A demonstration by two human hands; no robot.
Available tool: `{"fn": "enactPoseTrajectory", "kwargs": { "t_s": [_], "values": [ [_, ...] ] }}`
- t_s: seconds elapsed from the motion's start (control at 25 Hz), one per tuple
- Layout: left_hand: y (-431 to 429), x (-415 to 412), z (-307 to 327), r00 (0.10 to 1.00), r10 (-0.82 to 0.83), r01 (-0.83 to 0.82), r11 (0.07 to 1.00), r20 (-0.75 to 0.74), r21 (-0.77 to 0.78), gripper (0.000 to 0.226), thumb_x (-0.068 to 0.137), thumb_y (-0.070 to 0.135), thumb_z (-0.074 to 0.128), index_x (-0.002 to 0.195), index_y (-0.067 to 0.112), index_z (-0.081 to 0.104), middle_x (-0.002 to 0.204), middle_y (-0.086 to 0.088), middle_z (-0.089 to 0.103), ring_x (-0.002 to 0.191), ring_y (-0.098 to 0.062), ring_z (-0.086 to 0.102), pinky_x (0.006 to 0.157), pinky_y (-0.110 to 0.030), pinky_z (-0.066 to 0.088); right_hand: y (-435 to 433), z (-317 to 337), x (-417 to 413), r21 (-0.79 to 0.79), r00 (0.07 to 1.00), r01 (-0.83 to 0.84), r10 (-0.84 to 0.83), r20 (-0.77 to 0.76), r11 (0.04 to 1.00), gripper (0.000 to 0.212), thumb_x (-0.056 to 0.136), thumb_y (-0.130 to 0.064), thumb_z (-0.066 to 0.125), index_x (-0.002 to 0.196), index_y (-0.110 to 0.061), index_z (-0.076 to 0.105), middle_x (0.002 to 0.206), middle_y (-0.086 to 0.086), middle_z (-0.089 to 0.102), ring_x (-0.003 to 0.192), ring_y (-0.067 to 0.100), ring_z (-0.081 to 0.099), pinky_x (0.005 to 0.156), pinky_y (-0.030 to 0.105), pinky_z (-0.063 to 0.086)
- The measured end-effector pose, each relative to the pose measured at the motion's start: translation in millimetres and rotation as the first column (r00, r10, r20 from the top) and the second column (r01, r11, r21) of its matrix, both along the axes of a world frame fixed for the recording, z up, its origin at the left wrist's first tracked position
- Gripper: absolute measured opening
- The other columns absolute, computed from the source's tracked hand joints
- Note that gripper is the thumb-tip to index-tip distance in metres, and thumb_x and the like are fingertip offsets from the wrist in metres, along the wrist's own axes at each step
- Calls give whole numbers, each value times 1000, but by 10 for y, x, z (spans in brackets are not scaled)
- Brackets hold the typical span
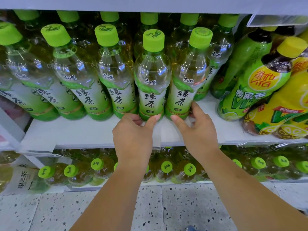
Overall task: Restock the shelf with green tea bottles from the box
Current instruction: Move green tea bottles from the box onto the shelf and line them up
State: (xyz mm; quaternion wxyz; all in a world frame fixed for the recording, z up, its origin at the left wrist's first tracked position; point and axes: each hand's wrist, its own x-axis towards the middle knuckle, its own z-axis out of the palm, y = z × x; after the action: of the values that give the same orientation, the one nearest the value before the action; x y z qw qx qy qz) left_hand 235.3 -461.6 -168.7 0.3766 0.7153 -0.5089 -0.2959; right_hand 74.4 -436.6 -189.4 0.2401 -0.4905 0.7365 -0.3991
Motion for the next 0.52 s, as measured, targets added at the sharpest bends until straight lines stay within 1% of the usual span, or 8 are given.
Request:
{"fn": "enactPoseTrajectory", "kwargs": {
  "t_s": [0.12, 0.24, 0.28, 0.32, 0.4, 0.44, 0.48, 0.52],
  "values": [
    [-24, -1, 23, 1000, -2, 3, 1000, -8, 25, 49, 71, 66, 81, 92, 25, 65, 81, 16, 65, 74, 8, 56, 57, -5, 35, -13, -6, -39, 15, 999, -20, 20, 38, 1000, 60, 85, -58, 68, 140, -41, 51, 115, -12, 68, 114, 13, 58, 93, 34, 50],
    [-35, -1, 28, 1000, -15, 16, 999, -21, 39, 47, 71, 64, 82, 89, 25, 64, 78, 15, 64, 69, 9, 55, 54, -1, 38, -20, 18, -65, 34, 998, -42, 40, 51, 999, 61, 86, -55, 69, 142, -42, 50, 120, -11, 68, 117, 13, 56, 96, 32, 48],
    [-38, 9, 26, 999, -21, 23, 999, -26, 44, 47, 71, 63, 83, 90, 24, 64, 79, 14, 65, 68, 9, 55, 55, 1, 37, -23, 28, -57, 40, 998, -45, 43, 52, 998, 61, 86, -54, 70, 142, -41, 50, 120, -11, 67, 117, 11, 56, 96, 30, 47],
    [-46, 12, 24, 999, -29, 31, 998, -31, 52, 48, 71, 63, 83, 91, 23, 64, 80, 13, 65, 69, 8, 54, 56, 2, 37, -23, 35, -56, 42, 997, -47, 45, 59, 998, 61, 87, -51, 71, 143, -39, 50, 120, -14, 67, 116, 5, 56, 95, 23, 46],
    [-67, 24, 18, 998, -53, 56, 996, -45, 75, 49, 73, 60, 83, 94, 20, 64, 84, 11, 64, 71, 7, 53, 57, 2, 36, -24, 62, -55, 41, 992, -51, 46, 115, 998, 57, 89, -41, 73, 142, -34, 52, 116, -25, 65, 107, -15, 55, 85, 2, 40],
    [-75, 37, 16, 996, -75, 80, 992, -55, 93, 48, 76, 58, 82, 98, 19, 64, 87, 9, 64, 73, 7, 53, 56, 1, 36, -34, 84, -59, 55, 986, -56, 46, 160, 997, 56, 91, -34, 73, 142, -31, 52, 117, -27, 63, 105, -21, 54, 81, -3, 38],
    [-75, 55, 14, 992, -101, 109, 988, -69, 113, 47, 79, 54, 81, 103, 18, 63, 92, 8, 65, 76, 6, 53, 56, -1, 37, -40, 111, -63, 82, 977, -62, 44, 209, 995, 55, 92, -30, 73, 143, -29, 51, 121, -25, 64, 108, -20, 54, 82, -3, 38],
    [-69, 71, 14, 988, -124, 135, 982, -90, 131, 46, 81, 51, 79, 108, 17, 63, 97, 8, 65, 79, 6, 54, 56, -4, 37, -40, 142, -66, 108, 967, -61, 32, 253, 992, 55, 93, -28, 72, 144, -27, 50, 127, -19, 65, 115, -13, 55, 90, 1, 40]
  ]
}}
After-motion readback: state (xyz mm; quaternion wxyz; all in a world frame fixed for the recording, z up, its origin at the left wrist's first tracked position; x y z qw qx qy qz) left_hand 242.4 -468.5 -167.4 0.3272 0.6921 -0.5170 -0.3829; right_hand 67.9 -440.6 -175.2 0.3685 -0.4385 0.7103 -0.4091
